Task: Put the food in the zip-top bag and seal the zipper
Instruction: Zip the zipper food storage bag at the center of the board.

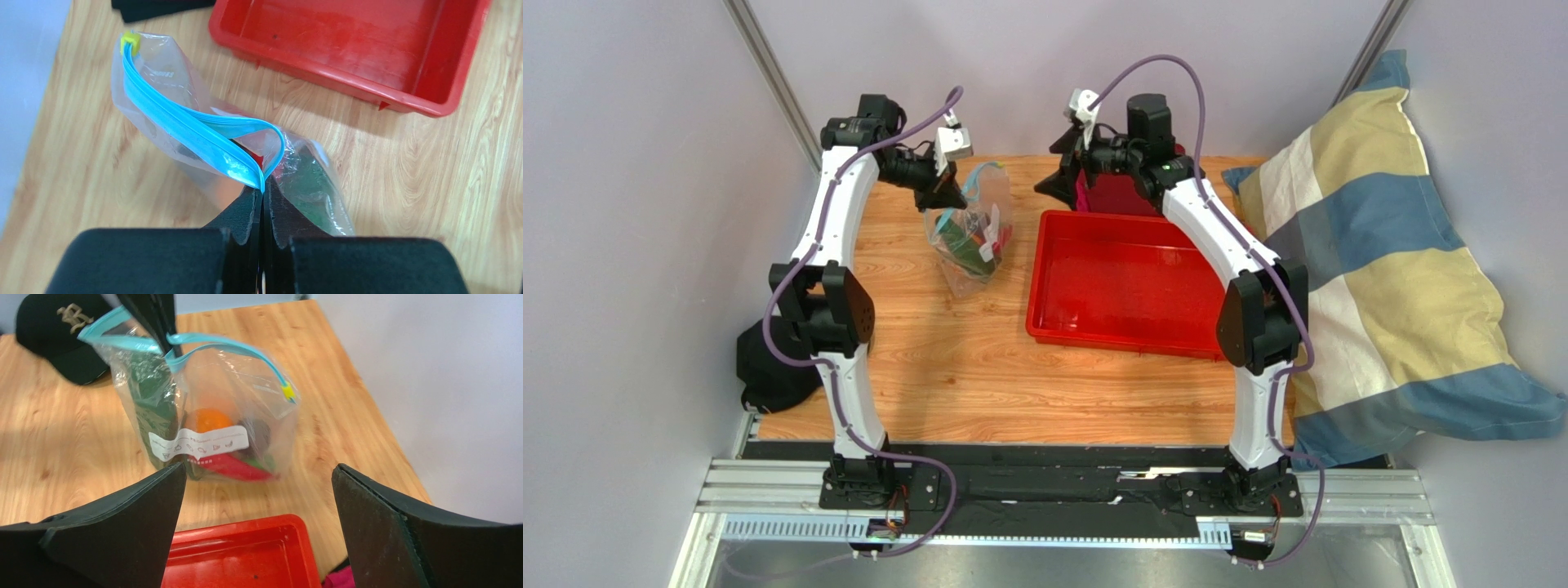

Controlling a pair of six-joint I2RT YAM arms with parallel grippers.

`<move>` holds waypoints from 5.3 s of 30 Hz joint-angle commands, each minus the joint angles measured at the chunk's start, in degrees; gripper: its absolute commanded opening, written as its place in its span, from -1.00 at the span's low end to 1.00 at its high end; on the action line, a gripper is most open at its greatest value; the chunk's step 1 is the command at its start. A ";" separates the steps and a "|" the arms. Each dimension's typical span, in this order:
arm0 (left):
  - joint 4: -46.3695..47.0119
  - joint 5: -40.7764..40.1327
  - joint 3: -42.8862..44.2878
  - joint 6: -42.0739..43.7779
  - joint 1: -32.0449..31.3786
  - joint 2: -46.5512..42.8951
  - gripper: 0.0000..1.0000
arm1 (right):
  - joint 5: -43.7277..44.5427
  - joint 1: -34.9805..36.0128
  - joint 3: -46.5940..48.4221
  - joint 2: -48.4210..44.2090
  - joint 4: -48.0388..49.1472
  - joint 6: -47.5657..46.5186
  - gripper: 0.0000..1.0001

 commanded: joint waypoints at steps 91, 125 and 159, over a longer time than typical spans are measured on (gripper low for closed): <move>30.87 13.57 -3.39 -27.13 -3.08 -6.02 -1.00 | -5.54 5.23 4.91 9.75 7.85 4.17 0.02; 29.99 7.33 -10.07 -17.45 -6.60 -9.71 -1.00 | -9.50 4.26 9.47 3.95 -10.70 -18.79 -0.08; 30.43 10.33 -12.79 -14.73 -7.82 -11.65 -0.20 | -7.48 5.31 11.23 6.76 -9.82 -15.45 -1.00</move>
